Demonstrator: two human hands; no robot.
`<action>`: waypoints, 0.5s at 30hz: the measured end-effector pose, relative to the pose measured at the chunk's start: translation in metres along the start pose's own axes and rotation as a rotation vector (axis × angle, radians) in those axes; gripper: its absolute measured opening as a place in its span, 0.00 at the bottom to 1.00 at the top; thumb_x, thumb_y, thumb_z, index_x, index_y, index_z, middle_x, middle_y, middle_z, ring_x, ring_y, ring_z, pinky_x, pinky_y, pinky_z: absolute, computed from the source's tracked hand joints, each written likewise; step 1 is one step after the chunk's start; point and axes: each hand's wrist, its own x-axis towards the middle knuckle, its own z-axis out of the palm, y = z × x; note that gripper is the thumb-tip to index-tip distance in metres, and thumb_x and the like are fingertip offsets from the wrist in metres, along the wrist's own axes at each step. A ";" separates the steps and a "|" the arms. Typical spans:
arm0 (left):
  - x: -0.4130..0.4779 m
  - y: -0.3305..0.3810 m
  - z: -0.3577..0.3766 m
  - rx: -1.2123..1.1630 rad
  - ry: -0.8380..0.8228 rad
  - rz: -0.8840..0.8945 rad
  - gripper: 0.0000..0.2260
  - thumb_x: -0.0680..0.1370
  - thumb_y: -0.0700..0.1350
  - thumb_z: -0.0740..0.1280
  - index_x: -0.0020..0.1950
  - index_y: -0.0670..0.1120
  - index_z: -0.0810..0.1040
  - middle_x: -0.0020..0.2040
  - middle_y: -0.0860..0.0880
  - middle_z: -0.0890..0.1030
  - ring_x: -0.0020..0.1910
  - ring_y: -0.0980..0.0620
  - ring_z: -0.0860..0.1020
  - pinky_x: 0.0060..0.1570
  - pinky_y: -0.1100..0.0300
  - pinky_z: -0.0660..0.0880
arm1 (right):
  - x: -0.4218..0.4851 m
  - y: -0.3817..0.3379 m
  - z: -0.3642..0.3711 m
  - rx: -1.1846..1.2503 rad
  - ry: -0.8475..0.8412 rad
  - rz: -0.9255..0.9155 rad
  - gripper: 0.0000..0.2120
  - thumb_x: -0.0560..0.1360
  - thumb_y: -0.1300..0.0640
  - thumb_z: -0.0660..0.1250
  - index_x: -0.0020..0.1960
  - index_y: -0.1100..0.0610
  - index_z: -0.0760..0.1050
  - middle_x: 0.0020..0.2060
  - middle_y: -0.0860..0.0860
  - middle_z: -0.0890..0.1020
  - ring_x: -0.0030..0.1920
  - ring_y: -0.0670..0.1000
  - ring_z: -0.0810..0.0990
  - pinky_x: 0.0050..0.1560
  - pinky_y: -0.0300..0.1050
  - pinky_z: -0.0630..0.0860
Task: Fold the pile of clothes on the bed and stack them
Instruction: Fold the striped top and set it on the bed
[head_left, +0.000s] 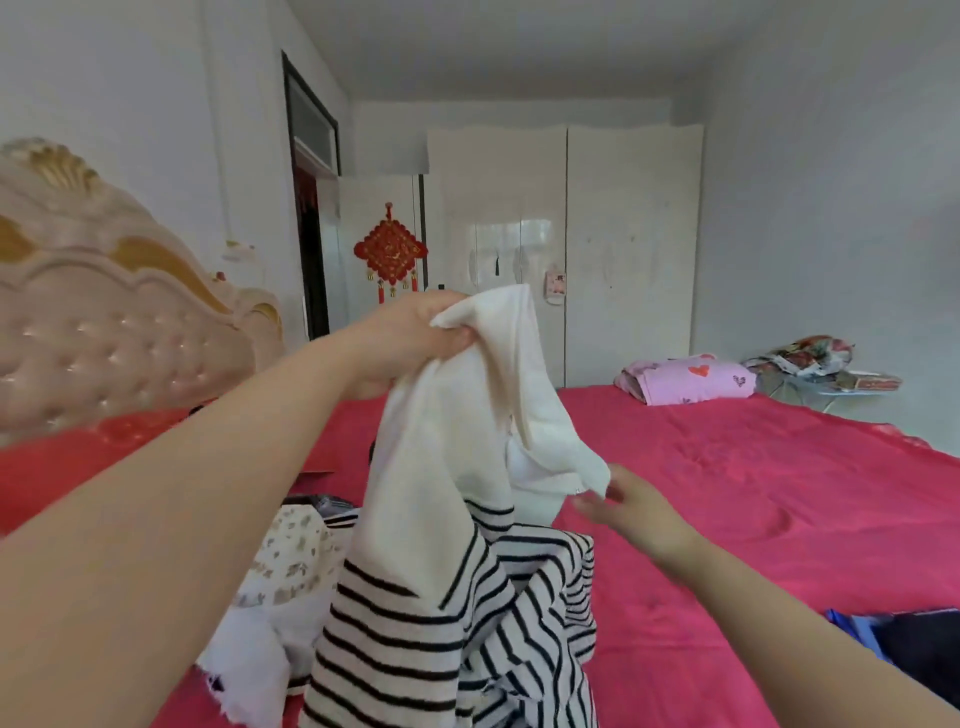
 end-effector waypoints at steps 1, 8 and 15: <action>0.000 0.000 -0.007 -0.023 0.014 -0.009 0.09 0.79 0.38 0.63 0.54 0.49 0.79 0.47 0.51 0.84 0.45 0.55 0.82 0.42 0.62 0.80 | 0.006 -0.009 -0.003 0.117 0.028 0.028 0.16 0.73 0.62 0.69 0.57 0.46 0.75 0.55 0.43 0.81 0.52 0.41 0.78 0.47 0.31 0.73; 0.003 -0.001 -0.023 -0.202 0.048 -0.008 0.10 0.79 0.37 0.60 0.56 0.46 0.78 0.45 0.48 0.84 0.43 0.51 0.83 0.39 0.59 0.80 | 0.033 -0.040 0.028 0.253 -0.252 0.147 0.15 0.72 0.59 0.70 0.58 0.50 0.75 0.55 0.44 0.81 0.55 0.41 0.79 0.54 0.35 0.75; 0.005 -0.011 -0.041 -0.243 0.076 -0.029 0.10 0.79 0.38 0.61 0.56 0.48 0.78 0.45 0.49 0.84 0.44 0.52 0.83 0.38 0.60 0.80 | 0.053 -0.053 0.040 0.440 -0.170 0.169 0.14 0.67 0.55 0.73 0.51 0.56 0.80 0.51 0.51 0.84 0.54 0.48 0.82 0.60 0.46 0.74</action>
